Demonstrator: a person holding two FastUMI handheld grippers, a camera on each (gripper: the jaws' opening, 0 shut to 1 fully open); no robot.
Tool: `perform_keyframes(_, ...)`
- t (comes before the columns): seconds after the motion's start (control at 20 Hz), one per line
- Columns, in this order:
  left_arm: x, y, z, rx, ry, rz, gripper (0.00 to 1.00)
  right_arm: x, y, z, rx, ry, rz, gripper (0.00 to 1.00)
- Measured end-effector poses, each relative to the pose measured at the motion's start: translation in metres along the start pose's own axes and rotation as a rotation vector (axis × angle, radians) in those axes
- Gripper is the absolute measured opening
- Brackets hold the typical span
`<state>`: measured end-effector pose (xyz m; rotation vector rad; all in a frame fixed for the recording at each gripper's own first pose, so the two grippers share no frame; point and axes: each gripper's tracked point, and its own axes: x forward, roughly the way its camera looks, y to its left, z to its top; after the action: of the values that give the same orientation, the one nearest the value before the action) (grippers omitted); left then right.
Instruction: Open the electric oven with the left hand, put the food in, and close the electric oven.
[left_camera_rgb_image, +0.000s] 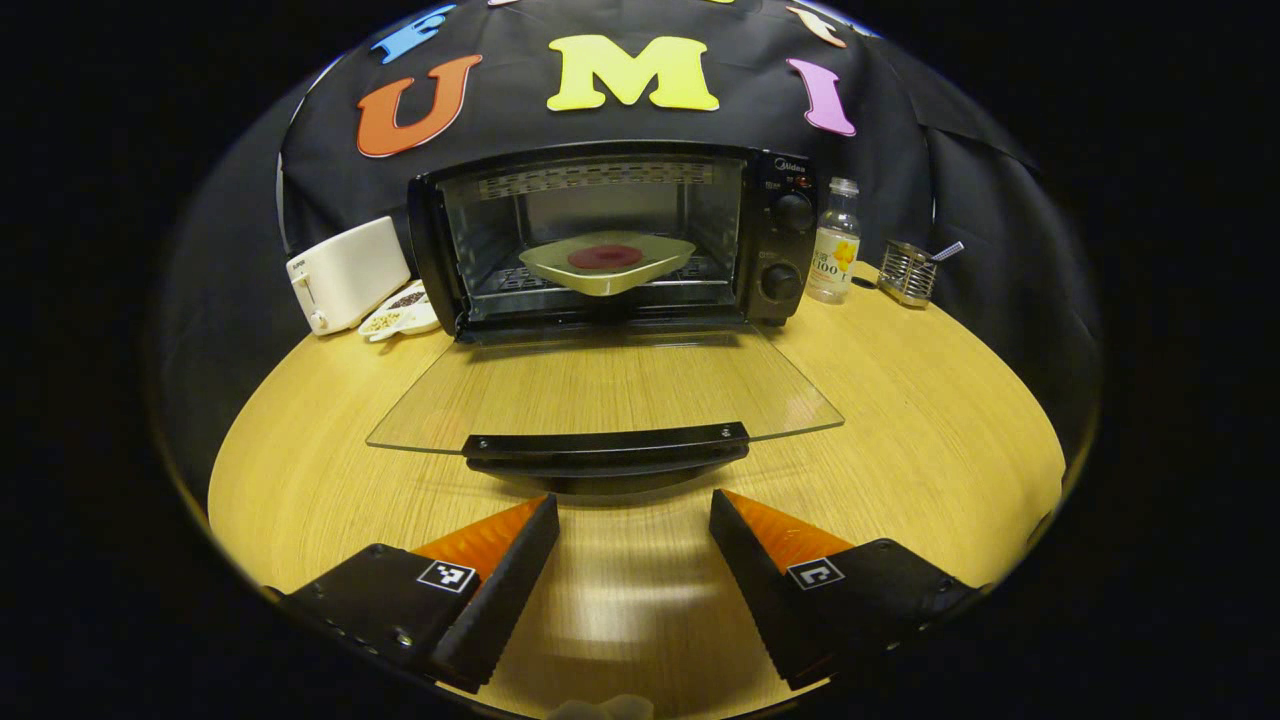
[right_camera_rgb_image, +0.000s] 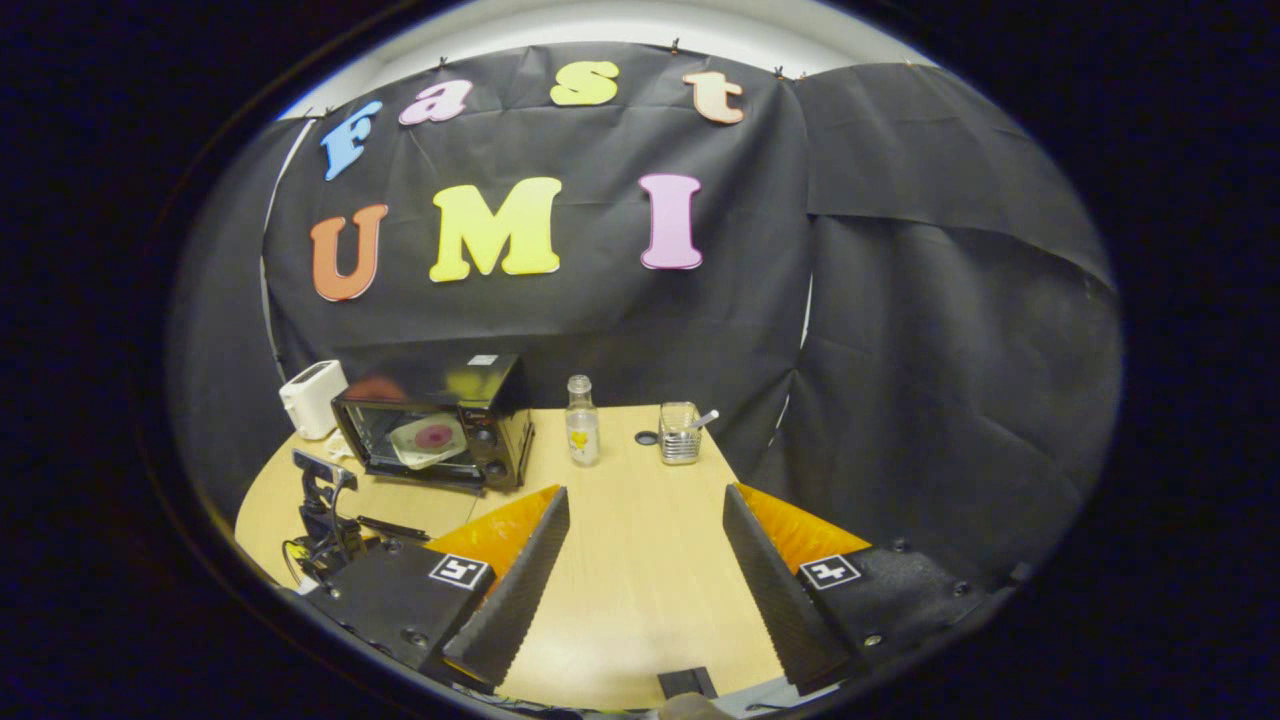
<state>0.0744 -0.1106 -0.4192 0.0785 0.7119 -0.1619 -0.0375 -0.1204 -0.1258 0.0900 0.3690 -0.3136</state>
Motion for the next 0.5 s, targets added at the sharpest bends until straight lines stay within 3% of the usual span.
perform_keyframes(0.5,-0.001,0.005,0.02,-0.026,-0.024,-0.001,0.97,-0.005,0.003,-0.005,0.032,0.001,-0.014,0.98)
